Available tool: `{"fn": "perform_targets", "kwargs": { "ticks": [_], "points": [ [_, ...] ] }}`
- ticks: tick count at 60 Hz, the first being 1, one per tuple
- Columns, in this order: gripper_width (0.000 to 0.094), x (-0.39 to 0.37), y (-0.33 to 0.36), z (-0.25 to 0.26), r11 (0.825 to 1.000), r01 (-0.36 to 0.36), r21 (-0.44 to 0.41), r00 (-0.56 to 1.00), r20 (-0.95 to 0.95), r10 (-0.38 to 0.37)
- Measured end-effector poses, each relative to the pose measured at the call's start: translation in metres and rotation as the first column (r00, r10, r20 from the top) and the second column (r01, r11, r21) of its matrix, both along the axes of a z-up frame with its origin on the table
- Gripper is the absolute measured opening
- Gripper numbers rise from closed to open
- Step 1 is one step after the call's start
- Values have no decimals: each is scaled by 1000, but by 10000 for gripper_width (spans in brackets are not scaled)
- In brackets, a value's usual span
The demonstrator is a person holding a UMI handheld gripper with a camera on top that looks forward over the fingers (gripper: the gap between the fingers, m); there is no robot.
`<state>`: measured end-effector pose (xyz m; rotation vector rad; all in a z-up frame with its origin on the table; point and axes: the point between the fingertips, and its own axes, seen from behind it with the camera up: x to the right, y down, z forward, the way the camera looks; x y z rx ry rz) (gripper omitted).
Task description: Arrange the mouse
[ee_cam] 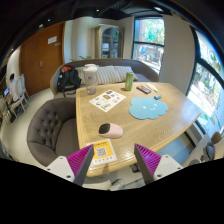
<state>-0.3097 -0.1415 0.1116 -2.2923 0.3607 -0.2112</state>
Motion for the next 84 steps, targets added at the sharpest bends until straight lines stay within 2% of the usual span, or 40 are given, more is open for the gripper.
{"fn": "perform_targets", "kwargs": {
  "ticks": [12, 18, 33, 45, 49, 65, 69, 73, 74, 79, 84],
  "points": [
    [840, -3, -6, -15, 1000, 3, 0, 1000, 20, -3],
    [837, 13, 3, -22, 1000, -22, 17, 999, 25, 22],
    [836, 38, 50, -91, 996, -81, 26, 997, 19, 81],
    [834, 50, 94, -127, 978, -209, -8, 976, 52, 210],
    [835, 54, 109, -125, 973, -229, 36, 973, 27, 228],
    [830, 71, 166, -126, 948, -308, 77, 950, -33, 311],
    [763, 74, 179, -127, 943, -322, 88, 945, -31, 326],
    [618, 79, 189, -128, 940, -327, 94, 943, -35, 331],
    [542, 82, 190, -128, 941, -325, 91, 944, -33, 329],
    [535, 85, 191, -128, 940, -330, 89, 941, -50, 335],
    [484, 83, 191, -130, 936, -346, 62, 935, -64, 349]
  ]
}}
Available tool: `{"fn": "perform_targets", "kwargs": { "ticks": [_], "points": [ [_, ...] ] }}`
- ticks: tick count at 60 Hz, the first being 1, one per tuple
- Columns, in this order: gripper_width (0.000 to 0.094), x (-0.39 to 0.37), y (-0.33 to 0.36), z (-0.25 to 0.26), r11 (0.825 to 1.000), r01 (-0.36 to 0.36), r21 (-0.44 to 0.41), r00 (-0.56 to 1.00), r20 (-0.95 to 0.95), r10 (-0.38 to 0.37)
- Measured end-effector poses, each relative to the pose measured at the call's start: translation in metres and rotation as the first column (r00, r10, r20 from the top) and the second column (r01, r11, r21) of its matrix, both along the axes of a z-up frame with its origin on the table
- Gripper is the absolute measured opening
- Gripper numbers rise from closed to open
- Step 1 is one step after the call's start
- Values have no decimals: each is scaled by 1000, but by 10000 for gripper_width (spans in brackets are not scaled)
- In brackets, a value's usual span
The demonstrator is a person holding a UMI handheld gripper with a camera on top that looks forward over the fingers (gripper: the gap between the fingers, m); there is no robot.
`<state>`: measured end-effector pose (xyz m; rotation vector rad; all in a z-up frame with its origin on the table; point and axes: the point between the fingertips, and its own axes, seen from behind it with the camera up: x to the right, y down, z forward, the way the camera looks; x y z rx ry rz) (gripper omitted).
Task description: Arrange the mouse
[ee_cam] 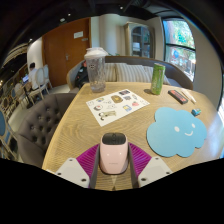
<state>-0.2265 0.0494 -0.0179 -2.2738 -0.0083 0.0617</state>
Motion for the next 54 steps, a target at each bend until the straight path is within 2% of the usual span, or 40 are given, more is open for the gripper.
{"fn": "perform_targets", "kwargs": {
  "ticks": [6, 9, 14, 17, 23, 25, 33, 43, 49, 54],
  "points": [
    [407, -7, -2, 8, 996, -58, -64, 996, -67, 54],
    [374, -5, 0, 26, 996, -84, -41, 992, -100, 80],
    [351, 27, 13, 71, 993, -111, 33, 993, -33, 112],
    [350, 60, 27, 99, 993, -76, 91, 996, -30, 79],
    [351, 147, 45, 122, 989, -10, 145, 1000, 27, 6],
    [350, 170, 50, 118, 988, -19, 151, 999, 37, 13],
    [349, 233, 55, 78, 996, -20, 85, 997, 75, 14],
    [353, 261, 46, 29, 1000, -17, 1, 998, 60, 17],
    [394, 268, 38, 8, 999, 4, -41, 999, 38, -2],
    [471, 267, 40, 8, 1000, 15, -12, 1000, 2, -15]
  ]
}}
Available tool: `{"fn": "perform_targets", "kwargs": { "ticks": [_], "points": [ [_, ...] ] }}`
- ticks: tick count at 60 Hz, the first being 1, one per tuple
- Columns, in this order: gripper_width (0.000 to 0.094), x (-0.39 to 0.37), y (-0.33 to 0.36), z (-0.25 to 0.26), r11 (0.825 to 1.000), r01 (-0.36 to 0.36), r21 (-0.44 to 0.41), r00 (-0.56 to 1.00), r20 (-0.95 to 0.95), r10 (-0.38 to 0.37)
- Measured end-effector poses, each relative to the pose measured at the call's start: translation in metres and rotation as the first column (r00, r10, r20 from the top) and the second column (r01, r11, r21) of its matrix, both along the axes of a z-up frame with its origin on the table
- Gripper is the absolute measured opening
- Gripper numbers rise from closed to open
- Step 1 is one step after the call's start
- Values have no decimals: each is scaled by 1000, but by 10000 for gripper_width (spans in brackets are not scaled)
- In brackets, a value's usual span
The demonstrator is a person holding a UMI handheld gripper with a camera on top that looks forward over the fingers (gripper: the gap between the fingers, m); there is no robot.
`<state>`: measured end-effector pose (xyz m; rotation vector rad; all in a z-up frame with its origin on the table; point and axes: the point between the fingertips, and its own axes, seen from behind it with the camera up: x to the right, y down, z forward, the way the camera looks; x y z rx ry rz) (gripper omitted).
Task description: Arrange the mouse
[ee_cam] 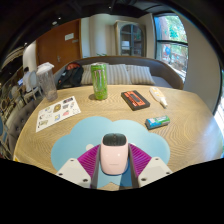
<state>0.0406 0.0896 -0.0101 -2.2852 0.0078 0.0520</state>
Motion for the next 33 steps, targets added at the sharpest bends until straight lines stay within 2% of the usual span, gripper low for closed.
{"fn": "perform_targets", "kwargs": {
  "ticks": [6, 7, 11, 13, 25, 33],
  "points": [
    [547, 1, -2, -3, 999, -19, -43, 999, 30, 20],
    [580, 2, -3, -3, 998, -11, -60, 999, 38, 13],
    [803, 10, -10, 0, 991, 47, -125, 997, 67, -39],
    [862, 12, -12, 5, 989, 64, -132, 995, 80, -54],
    [850, -6, -43, 46, 983, 143, -111, 985, 115, -130],
    [851, -33, -81, 69, 970, 214, -117, 971, 134, -198]
  ]
}}
